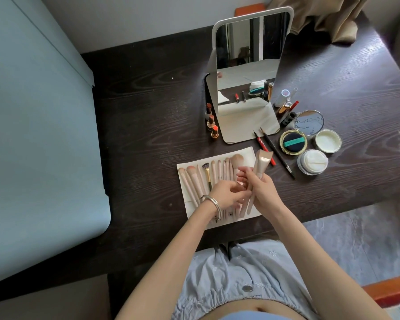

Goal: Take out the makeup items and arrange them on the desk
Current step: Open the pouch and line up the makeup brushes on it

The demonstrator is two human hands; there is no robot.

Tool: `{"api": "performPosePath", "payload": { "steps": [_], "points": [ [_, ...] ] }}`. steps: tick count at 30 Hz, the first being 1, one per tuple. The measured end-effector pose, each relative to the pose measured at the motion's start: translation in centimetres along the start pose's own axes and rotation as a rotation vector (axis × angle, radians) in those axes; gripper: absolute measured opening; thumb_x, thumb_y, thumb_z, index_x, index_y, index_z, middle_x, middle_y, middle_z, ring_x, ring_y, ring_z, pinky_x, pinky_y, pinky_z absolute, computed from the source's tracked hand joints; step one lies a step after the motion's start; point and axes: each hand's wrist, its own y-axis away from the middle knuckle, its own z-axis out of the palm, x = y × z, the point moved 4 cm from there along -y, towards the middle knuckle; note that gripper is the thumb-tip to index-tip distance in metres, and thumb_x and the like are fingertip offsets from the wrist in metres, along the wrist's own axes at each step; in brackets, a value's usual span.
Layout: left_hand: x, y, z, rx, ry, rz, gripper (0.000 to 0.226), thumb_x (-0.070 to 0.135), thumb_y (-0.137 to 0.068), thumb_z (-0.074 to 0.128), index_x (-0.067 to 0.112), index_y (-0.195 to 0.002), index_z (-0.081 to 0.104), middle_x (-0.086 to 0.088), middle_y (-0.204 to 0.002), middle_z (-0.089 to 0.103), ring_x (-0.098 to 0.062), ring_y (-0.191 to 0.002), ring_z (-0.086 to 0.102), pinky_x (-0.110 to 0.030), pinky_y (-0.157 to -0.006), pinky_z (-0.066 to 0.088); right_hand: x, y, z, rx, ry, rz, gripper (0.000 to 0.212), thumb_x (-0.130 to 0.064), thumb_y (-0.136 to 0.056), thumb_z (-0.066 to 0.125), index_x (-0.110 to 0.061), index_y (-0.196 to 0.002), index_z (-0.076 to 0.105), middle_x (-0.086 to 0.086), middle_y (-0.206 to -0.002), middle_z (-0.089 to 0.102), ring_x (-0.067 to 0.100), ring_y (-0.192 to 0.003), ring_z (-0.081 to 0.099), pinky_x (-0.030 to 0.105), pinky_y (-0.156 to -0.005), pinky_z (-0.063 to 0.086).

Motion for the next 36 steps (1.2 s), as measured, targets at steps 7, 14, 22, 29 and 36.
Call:
{"api": "performPosePath", "payload": {
  "steps": [7, 14, 22, 29, 36],
  "points": [
    [0.2, 0.0, 0.2, 0.005, 0.117, -0.020, 0.025, 0.013, -0.086, 0.065, 0.001, -0.108, 0.065, -0.010, -0.090, 0.068, -0.009, -0.071, 0.064, -0.023, -0.072, 0.057, -0.4, 0.3, -0.6, 0.090, 0.107, -0.006, 0.022, -0.027, -0.096, 0.051, -0.009, -0.098, 0.064, 0.009, -0.097, 0.068, 0.022, -0.095, 0.067, 0.034, -0.084, 0.054],
    [-0.1, -0.6, 0.5, 0.079, -0.009, -0.009, 0.022, 0.017, -0.086, 0.066, 0.002, -0.102, 0.067, -0.011, -0.089, 0.071, -0.012, -0.070, 0.066, -0.024, -0.072, 0.058, 0.3, 0.1, -1.6, 0.237, 0.376, 0.012, 0.008, -0.022, -0.089, 0.063, -0.016, -0.083, 0.065, 0.004, -0.085, 0.066, 0.018, -0.086, 0.062, 0.026, -0.065, 0.047],
    [0.2, -0.5, -0.2, 0.164, -0.167, 0.033, 0.011, 0.015, -0.086, 0.064, 0.013, -0.097, 0.066, 0.002, -0.073, 0.063, -0.009, -0.060, 0.059, -0.018, -0.056, 0.055, 0.2, -0.2, -2.1, 0.380, 0.497, 0.050, 0.011, -0.021, -0.085, 0.067, -0.009, -0.086, 0.067, 0.003, -0.086, 0.065, 0.014, -0.085, 0.057, 0.024, -0.071, 0.039],
    [1.0, -0.5, 0.1, 0.137, -0.306, 0.073, 0.023, 0.016, -0.086, 0.061, 0.019, -0.107, 0.070, -0.004, -0.092, 0.070, -0.017, -0.080, 0.065, -0.033, -0.082, 0.055, 0.2, -0.7, -1.8, 0.375, 0.567, 0.051, 0.016, -0.018, -0.078, 0.075, -0.008, -0.089, 0.069, 0.004, -0.085, 0.067, 0.014, -0.082, 0.061, 0.025, -0.075, 0.042],
    [1.0, -0.5, 0.1, 0.110, -0.422, 0.057, 0.028, 0.021, -0.090, 0.057, 0.023, -0.117, 0.065, -0.001, -0.111, 0.068, -0.018, -0.101, 0.062, -0.032, -0.090, 0.050, 0.6, -0.9, -2.1, 0.374, 0.509, 0.034, 0.033, -0.029, -0.088, 0.060, -0.009, -0.109, 0.045, 0.001, -0.088, 0.054, 0.015, -0.082, 0.054, 0.027, -0.068, 0.042]
  ]
}}
